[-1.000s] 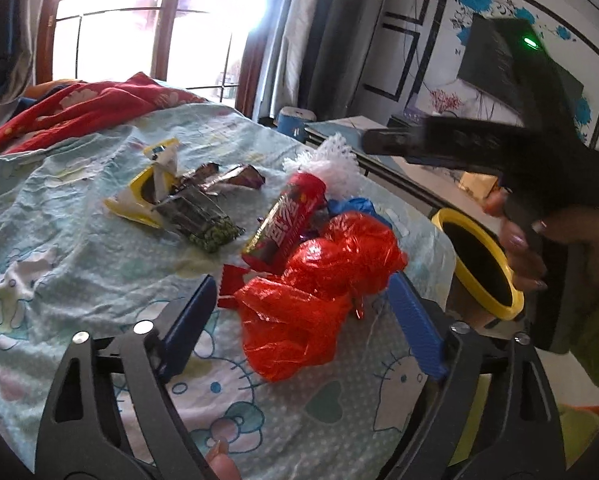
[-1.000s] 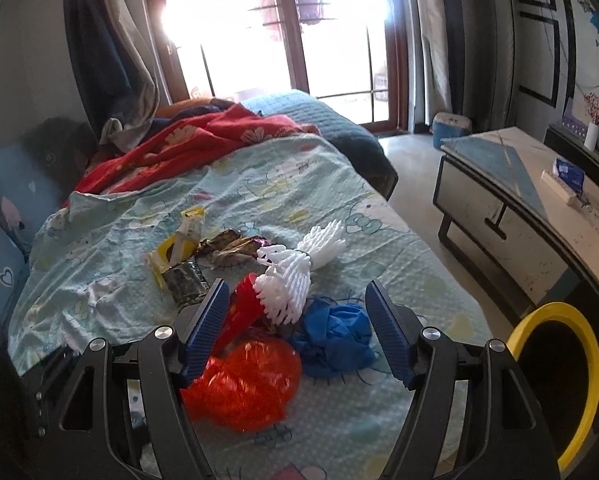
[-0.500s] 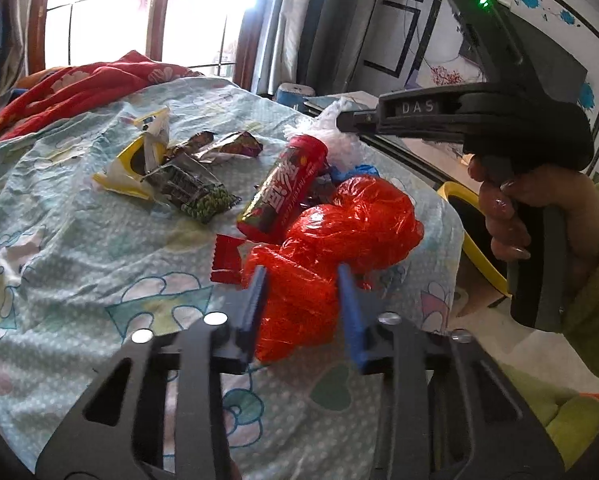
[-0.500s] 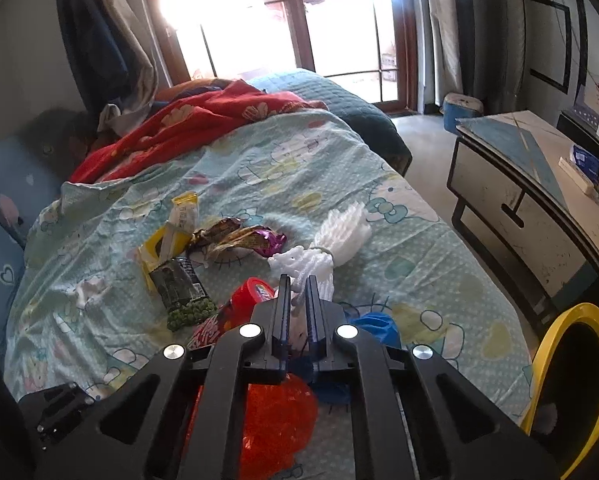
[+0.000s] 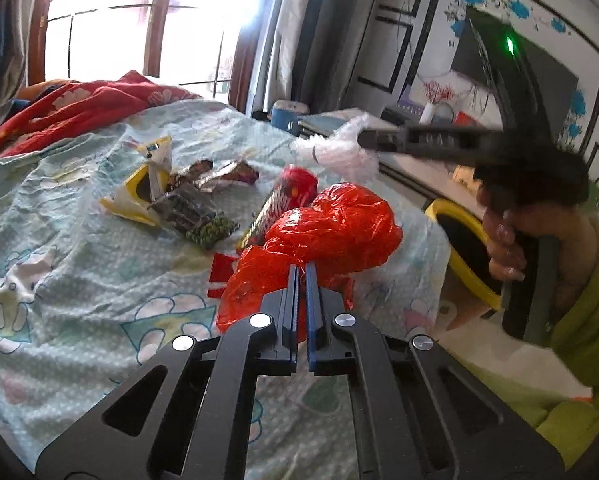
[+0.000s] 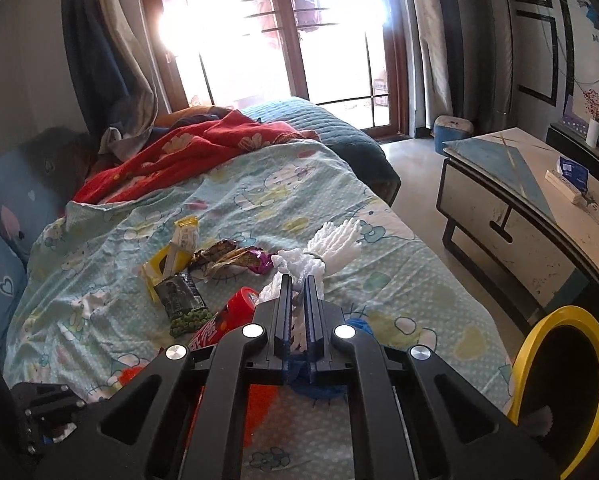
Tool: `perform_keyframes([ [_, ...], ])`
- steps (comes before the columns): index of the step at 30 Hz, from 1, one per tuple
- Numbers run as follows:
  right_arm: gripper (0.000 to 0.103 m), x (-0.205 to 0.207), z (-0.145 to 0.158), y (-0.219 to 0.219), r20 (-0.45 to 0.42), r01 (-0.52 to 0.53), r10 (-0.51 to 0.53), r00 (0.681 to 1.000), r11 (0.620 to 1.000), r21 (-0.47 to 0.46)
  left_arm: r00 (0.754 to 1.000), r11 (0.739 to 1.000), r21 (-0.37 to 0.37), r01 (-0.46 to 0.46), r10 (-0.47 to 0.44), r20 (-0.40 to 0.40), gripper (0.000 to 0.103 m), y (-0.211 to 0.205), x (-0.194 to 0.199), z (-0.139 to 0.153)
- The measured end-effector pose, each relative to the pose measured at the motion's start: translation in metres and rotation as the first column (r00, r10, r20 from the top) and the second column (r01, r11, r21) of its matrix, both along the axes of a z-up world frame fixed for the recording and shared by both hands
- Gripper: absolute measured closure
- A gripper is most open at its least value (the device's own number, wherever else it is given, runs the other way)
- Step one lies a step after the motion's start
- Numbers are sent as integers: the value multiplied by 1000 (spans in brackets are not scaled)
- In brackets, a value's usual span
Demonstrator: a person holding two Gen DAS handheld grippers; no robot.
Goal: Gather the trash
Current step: 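Grasp the red plastic bag with the left tool while the right tool grasps a white foam net, then carry the red bag and foam net to the yellow bin and release both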
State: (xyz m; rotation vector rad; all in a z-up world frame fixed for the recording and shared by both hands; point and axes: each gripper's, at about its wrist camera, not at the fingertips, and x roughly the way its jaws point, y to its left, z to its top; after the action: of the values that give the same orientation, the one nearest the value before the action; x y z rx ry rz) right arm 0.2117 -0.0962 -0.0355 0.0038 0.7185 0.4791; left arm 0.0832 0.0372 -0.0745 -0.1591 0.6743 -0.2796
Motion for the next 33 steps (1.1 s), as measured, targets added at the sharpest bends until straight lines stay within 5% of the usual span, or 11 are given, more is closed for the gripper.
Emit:
perform_keyframes([
  [17, 97, -38, 28, -38, 39, 25, -28, 999, 997, 72, 993, 995, -37, -93, 96, 70, 102, 21, -9, 36],
  [33, 97, -65, 38, -99, 50, 97, -102, 994, 990, 102, 995, 999, -26, -41, 43, 86, 102, -20, -7, 48],
])
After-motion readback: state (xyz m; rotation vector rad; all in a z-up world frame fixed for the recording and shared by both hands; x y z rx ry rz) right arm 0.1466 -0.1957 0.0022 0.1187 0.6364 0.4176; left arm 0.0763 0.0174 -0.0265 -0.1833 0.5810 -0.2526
